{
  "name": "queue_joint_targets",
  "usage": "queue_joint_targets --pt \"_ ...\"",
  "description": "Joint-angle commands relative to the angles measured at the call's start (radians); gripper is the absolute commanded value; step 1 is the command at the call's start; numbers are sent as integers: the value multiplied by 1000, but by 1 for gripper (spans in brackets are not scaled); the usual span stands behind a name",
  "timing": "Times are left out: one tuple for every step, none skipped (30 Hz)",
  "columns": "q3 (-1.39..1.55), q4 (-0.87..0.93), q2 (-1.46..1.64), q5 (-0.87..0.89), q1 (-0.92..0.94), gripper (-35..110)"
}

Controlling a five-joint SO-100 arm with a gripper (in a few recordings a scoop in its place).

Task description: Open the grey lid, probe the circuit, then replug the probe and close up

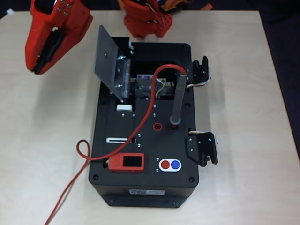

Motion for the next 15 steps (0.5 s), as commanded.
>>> queue_joint_targets --pt "18 -63 -17 -8 40 0" --pt "23 -69 -28 -5 44 0" --pt "28 -75 -38 2 48 0" --pt "34 -80 -46 11 51 0" --pt "40 -81 -54 20 54 0" --pt "46 -84 -58 26 54 0" --pt "54 -84 -63 34 54 0" --pt "63 -84 -64 48 52 0" --pt "72 -84 -67 63 49 0" --pt "81 -84 -71 77 46 0" --pt "91 -83 -74 94 41 0" --pt "103 -81 -75 109 35 0" --pt "114 -81 -75 124 31 0" --pt "123 -80 -75 138 25 0" --pt "132 -78 -75 152 20 0"
